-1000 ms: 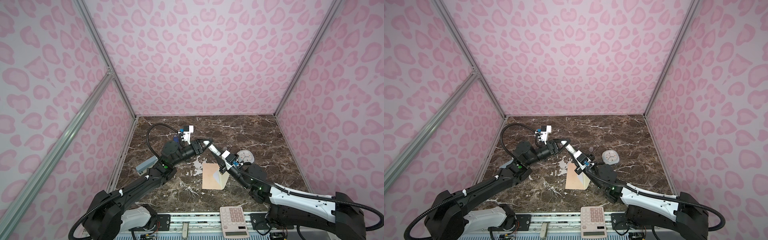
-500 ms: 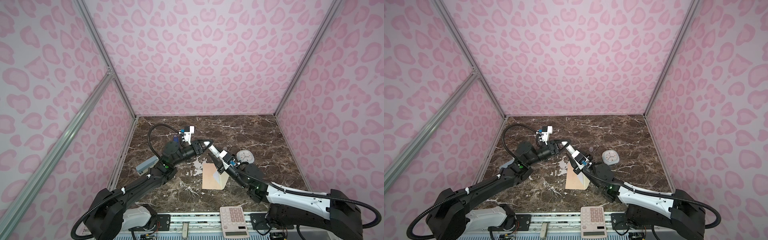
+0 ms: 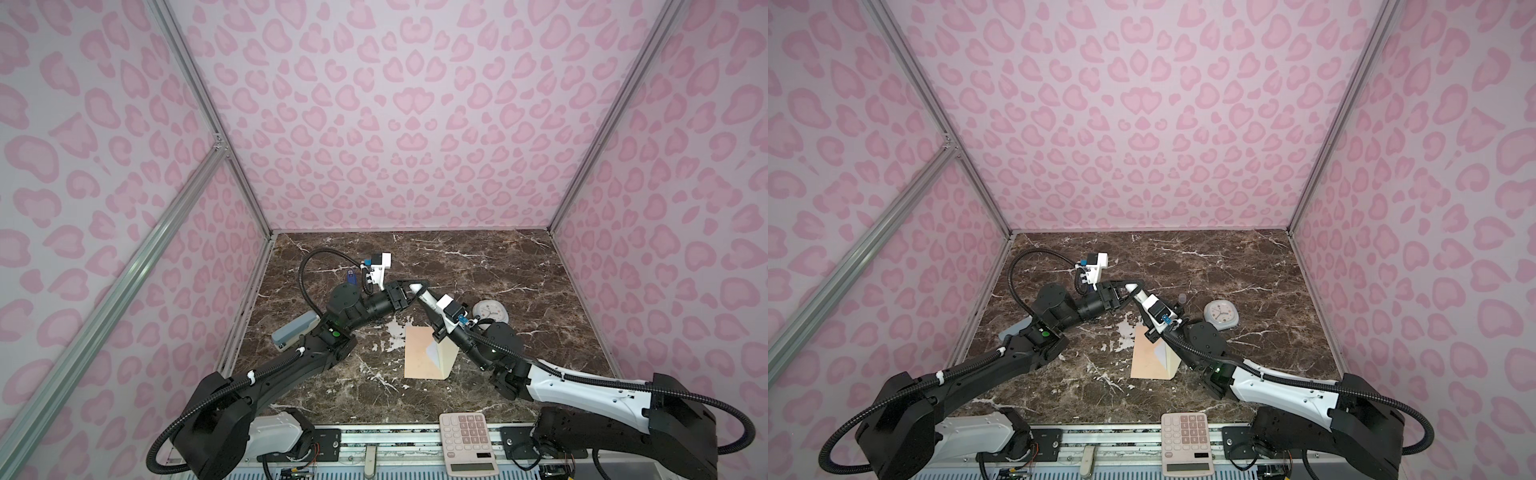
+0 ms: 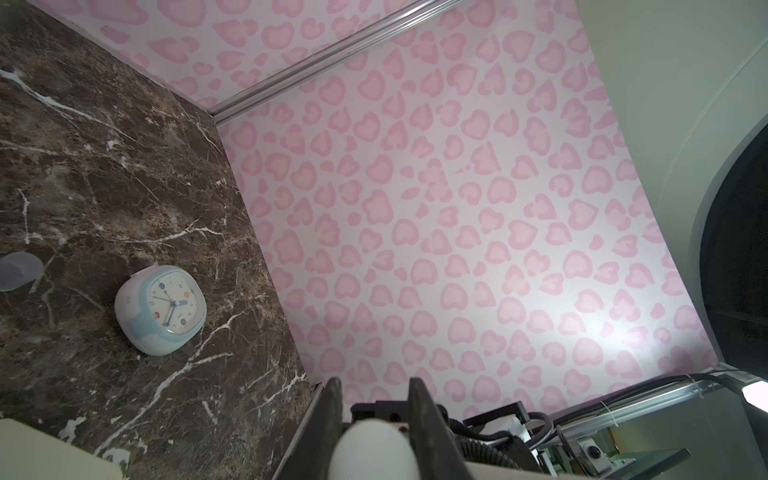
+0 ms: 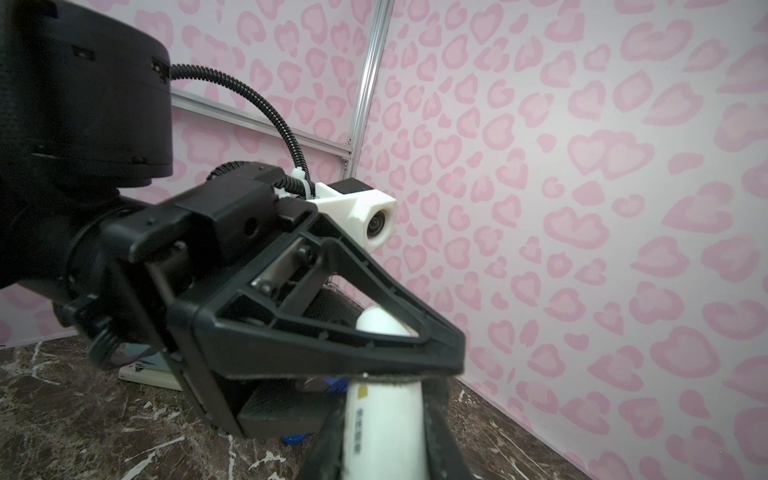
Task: Place the letter into the envelope and seal it
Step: 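Pull the glue stick away with the right gripper while the left gripper withdraws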
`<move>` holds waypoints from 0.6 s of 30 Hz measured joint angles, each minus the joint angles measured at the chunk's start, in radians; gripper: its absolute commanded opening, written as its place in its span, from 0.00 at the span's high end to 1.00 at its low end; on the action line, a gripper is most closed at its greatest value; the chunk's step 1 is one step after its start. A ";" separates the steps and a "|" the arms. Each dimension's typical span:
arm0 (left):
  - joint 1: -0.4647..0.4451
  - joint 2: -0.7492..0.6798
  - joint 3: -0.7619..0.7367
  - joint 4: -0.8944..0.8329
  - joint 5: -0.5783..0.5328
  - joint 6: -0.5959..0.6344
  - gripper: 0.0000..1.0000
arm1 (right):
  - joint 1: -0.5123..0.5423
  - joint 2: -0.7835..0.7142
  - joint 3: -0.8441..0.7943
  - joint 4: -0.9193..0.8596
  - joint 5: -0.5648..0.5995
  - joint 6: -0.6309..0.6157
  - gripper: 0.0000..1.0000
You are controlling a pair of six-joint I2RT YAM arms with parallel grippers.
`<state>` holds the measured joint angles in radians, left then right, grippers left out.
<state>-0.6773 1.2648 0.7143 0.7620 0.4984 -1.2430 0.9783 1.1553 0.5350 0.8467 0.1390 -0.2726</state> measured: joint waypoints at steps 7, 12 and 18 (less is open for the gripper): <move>-0.005 0.002 -0.003 0.018 0.002 -0.005 0.44 | -0.003 -0.037 0.001 -0.035 -0.006 0.000 0.97; 0.001 -0.054 0.003 -0.084 -0.002 0.042 0.27 | -0.004 -0.128 0.029 -0.150 0.025 0.019 0.98; 0.010 -0.209 0.097 -0.483 -0.167 0.263 0.22 | -0.013 -0.263 0.052 -0.388 0.135 0.076 1.00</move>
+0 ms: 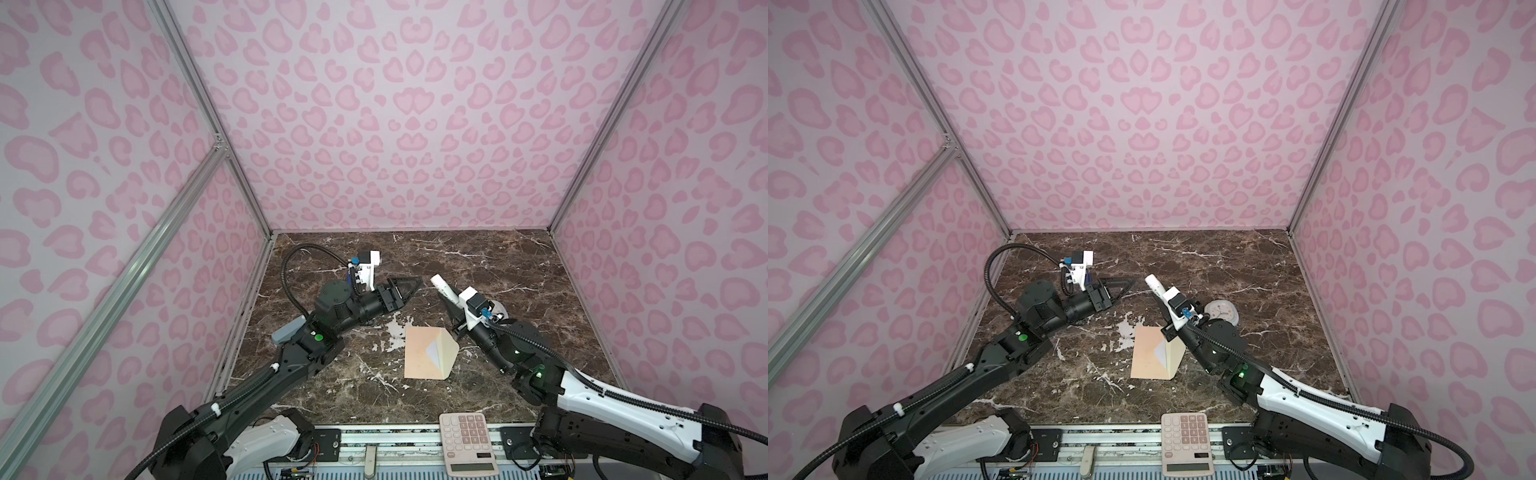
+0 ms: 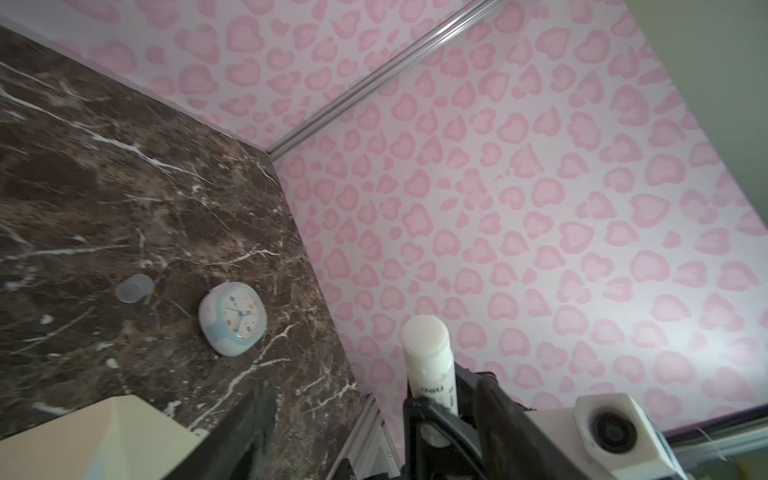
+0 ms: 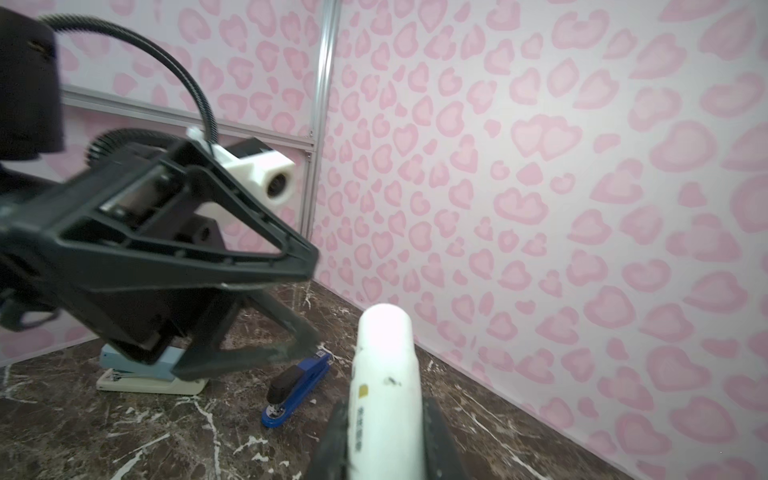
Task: Place the letter into the envelope and seal it
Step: 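Pull the glue stick away with the right gripper while the left gripper withdraws, then lower the left gripper to the flap while the right gripper brings the glue stick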
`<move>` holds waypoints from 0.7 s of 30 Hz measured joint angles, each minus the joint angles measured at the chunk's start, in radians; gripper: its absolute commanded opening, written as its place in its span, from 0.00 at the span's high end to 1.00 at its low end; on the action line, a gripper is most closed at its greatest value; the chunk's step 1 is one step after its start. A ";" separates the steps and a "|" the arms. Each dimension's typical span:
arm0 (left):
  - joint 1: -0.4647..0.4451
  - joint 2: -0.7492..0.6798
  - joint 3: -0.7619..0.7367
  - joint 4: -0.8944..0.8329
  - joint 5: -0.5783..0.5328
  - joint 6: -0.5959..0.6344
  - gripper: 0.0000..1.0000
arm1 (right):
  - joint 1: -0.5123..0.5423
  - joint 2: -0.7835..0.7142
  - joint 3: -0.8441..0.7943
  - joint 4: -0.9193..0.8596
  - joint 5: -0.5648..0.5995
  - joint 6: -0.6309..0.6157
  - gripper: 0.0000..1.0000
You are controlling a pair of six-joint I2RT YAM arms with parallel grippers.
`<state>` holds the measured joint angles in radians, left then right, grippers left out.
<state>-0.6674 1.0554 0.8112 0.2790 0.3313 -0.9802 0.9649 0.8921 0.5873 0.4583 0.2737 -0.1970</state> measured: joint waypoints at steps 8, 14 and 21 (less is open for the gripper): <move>0.003 -0.058 0.050 -0.486 -0.289 0.243 0.39 | -0.074 -0.014 0.194 -0.472 0.099 0.172 1.00; 0.001 -0.007 -0.069 -0.570 -0.291 0.285 0.73 | -0.081 0.116 0.359 -0.803 0.083 0.322 1.00; -0.042 0.125 -0.198 -0.449 -0.158 0.263 0.88 | -0.088 0.325 0.533 -1.054 -0.015 0.507 1.00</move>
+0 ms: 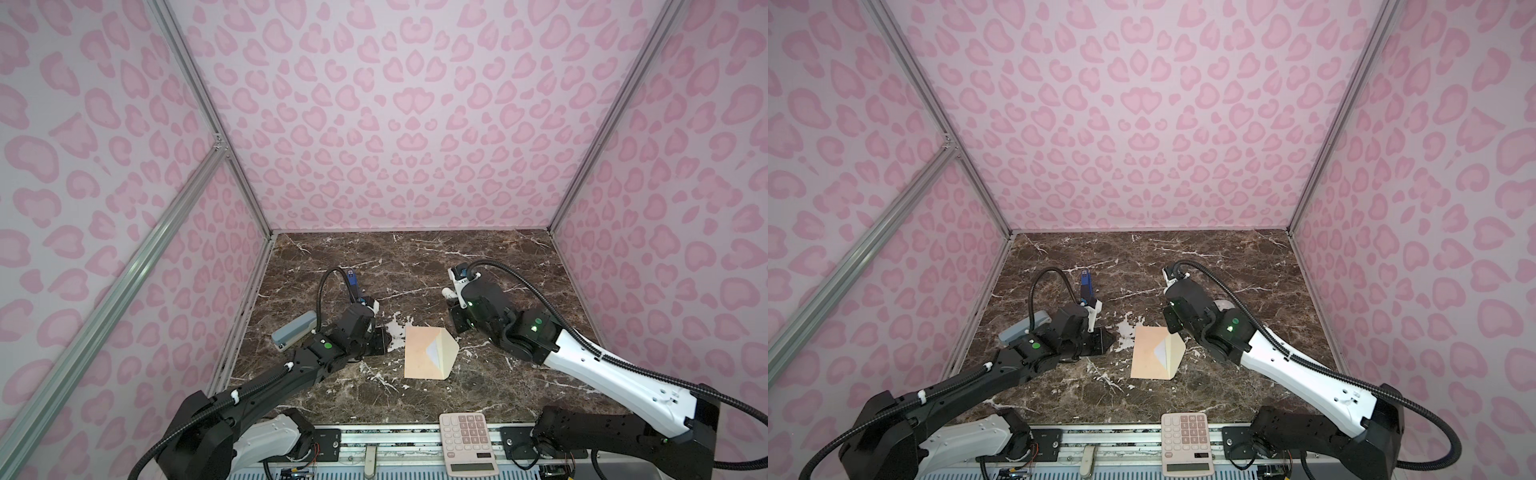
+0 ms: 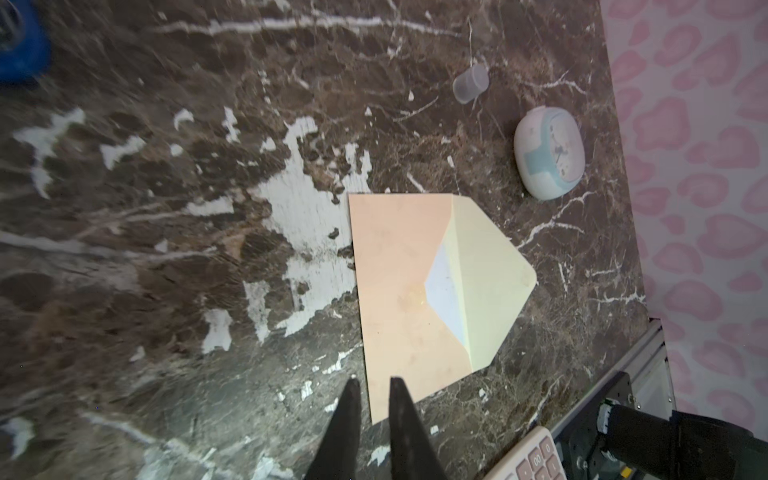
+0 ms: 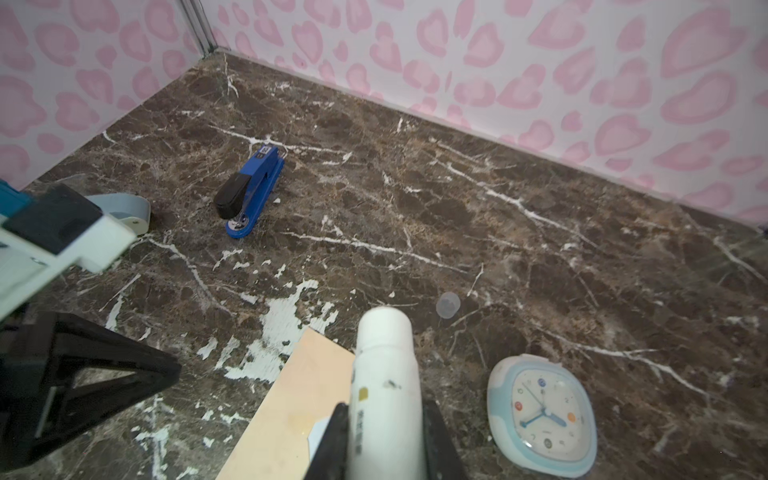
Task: Place the letter into the envelope and seal it
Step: 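Lower the left gripper to the flap while the right gripper brings the glue stick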
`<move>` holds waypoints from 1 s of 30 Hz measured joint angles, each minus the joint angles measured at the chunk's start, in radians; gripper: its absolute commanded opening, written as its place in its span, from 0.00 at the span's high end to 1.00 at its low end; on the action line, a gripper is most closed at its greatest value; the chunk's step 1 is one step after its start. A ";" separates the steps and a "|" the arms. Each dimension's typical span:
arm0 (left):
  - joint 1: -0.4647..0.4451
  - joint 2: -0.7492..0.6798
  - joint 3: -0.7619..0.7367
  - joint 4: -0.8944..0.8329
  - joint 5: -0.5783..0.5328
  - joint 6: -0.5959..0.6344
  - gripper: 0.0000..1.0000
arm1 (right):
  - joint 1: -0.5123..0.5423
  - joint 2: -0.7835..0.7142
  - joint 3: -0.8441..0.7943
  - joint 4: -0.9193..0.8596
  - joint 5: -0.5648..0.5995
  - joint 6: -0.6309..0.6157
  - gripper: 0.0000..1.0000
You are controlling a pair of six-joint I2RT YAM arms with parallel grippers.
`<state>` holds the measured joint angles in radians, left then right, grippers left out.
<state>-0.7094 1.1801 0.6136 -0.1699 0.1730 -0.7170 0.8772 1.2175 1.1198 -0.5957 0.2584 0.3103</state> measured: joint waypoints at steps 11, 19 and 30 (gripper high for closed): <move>-0.060 0.238 -0.025 0.236 0.162 -0.074 0.96 | 0.000 0.220 0.098 -0.151 -0.174 0.186 1.00; -0.069 0.353 -0.023 0.276 0.188 -0.086 0.96 | 0.000 0.346 0.152 -0.212 -0.264 0.259 1.00; -0.069 0.396 -0.016 0.273 0.196 -0.071 0.96 | 0.000 0.453 0.208 -0.255 -0.316 0.281 1.00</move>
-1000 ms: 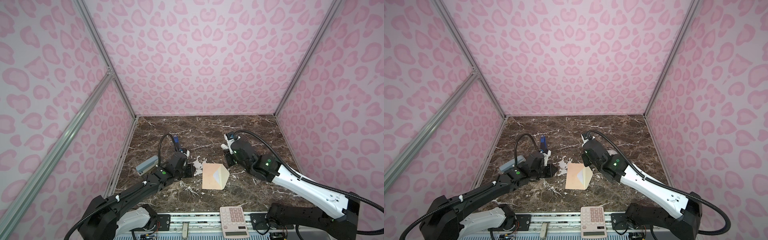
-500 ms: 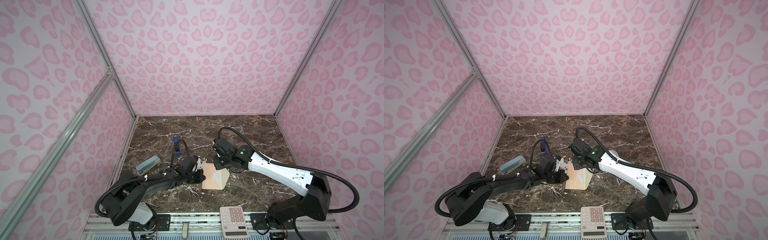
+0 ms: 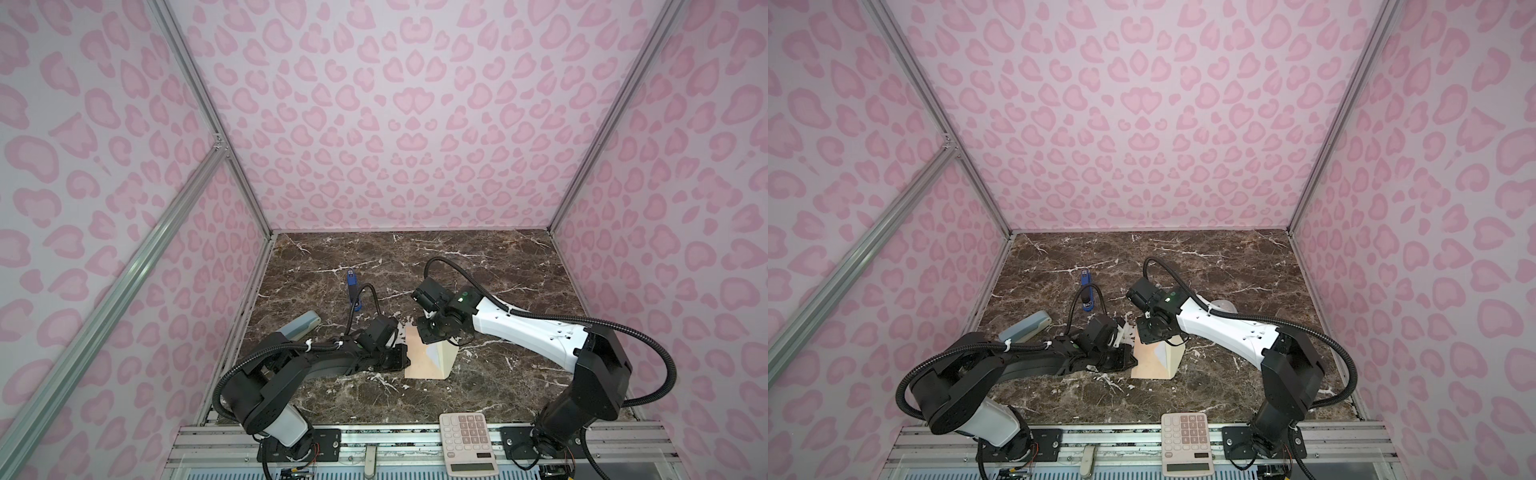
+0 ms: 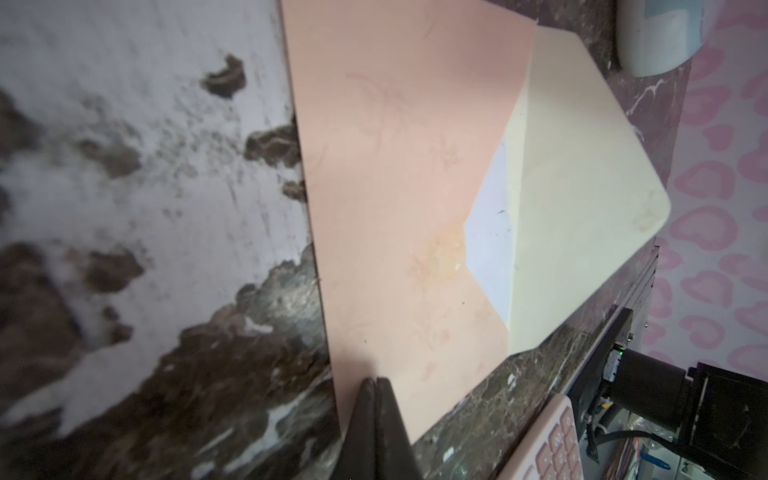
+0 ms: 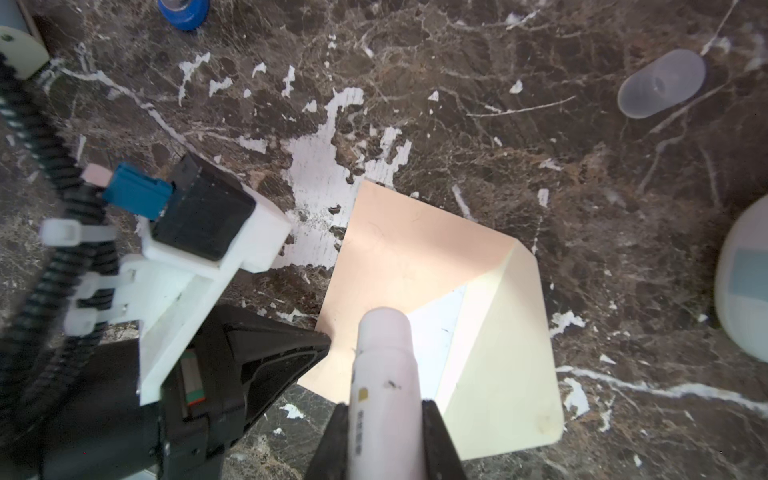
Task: Place the letter into the envelope and seal it
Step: 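Lower the left gripper to the flap while the right gripper brings the glue stick, then rub the glue stick tip on the peach envelope with the right gripper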
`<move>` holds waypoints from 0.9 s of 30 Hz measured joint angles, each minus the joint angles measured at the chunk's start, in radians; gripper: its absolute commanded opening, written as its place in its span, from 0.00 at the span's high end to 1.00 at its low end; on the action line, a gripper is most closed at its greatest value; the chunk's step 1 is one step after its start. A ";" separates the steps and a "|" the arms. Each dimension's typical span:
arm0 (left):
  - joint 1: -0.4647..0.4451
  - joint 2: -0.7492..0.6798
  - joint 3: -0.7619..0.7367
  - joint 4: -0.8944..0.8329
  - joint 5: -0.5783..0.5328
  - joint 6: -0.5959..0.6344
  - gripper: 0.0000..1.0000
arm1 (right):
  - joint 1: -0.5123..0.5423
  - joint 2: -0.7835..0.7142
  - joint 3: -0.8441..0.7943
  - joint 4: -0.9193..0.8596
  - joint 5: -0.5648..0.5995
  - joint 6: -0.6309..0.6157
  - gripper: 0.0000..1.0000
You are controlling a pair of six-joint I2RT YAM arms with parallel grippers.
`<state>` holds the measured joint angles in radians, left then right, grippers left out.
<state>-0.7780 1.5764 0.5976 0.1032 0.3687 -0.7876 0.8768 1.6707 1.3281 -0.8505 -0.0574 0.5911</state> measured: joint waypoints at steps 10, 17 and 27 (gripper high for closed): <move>0.000 0.029 0.020 0.008 0.015 0.005 0.96 | -0.003 0.076 0.033 -0.046 -0.040 -0.006 1.00; 0.000 0.032 0.024 0.003 0.016 0.013 0.96 | -0.006 0.129 0.039 -0.069 -0.067 -0.013 1.00; 0.000 0.037 0.026 0.007 0.021 0.018 0.96 | -0.006 0.190 0.074 -0.091 -0.073 -0.035 1.00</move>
<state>-0.7780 1.6135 0.6239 0.1101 0.3893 -0.7692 0.8703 1.8606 1.4025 -0.9413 -0.1307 0.5556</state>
